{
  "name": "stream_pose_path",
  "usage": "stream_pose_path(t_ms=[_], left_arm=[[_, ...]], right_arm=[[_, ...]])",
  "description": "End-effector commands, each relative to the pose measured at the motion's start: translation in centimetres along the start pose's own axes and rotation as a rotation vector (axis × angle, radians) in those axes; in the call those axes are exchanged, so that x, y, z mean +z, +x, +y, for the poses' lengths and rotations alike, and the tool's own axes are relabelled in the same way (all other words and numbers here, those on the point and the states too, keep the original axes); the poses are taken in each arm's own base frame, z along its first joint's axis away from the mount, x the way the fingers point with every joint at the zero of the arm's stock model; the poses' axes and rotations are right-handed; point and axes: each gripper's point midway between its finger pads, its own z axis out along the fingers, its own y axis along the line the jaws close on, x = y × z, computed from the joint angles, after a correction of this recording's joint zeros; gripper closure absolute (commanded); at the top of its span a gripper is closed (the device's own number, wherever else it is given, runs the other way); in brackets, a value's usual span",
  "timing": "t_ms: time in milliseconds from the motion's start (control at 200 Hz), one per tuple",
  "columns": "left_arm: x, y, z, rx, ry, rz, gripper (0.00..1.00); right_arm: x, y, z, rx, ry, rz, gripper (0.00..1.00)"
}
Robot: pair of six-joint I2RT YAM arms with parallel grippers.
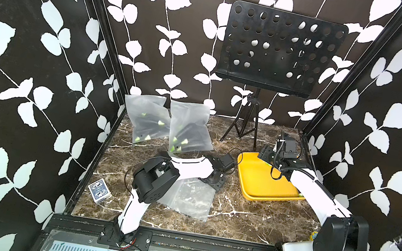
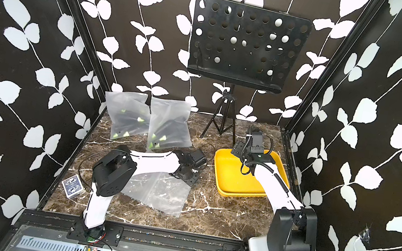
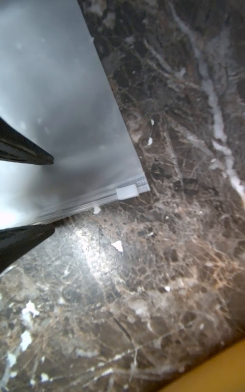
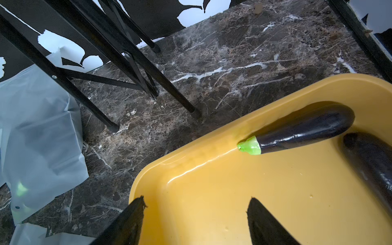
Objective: Place the eggplant in a zip-top bag and seal the zipper
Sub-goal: Move the zipper food storage bag to the center of the board, then open the zipper of the food storage bag at the center of the board.
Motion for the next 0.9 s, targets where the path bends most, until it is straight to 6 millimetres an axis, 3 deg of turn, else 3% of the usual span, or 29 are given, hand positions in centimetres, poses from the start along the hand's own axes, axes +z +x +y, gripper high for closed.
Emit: stream_pose_path(t_ms=[0, 245, 430, 610, 895], left_arm=[[-4.3, -2.2, -1.2, -0.015, 0.053, -0.11, 0.5], [-5.0, -1.3, -0.7, -0.02, -0.042, -0.132, 0.48], [-3.5, -0.4, -2.5, 0.001, -0.021, -0.084, 0.56], [-1.8, 0.5, -2.7, 0.006, -0.058, -0.047, 0.65], [-0.4, 0.6, -2.6, -0.002, -0.068, -0.027, 0.66]], right_arm=[[0.3, 0.5, 0.1, -0.007, 0.0, 0.005, 0.25], [0.9, 0.9, -0.1, -0.013, 0.011, 0.012, 0.25], [1.3, 0.9, -1.1, 0.011, 0.033, 0.021, 0.25], [0.9, 0.1, -2.0, 0.031, 0.041, 0.005, 0.25], [0.8, 0.3, -2.1, 0.026, 0.036, 0.007, 0.25]])
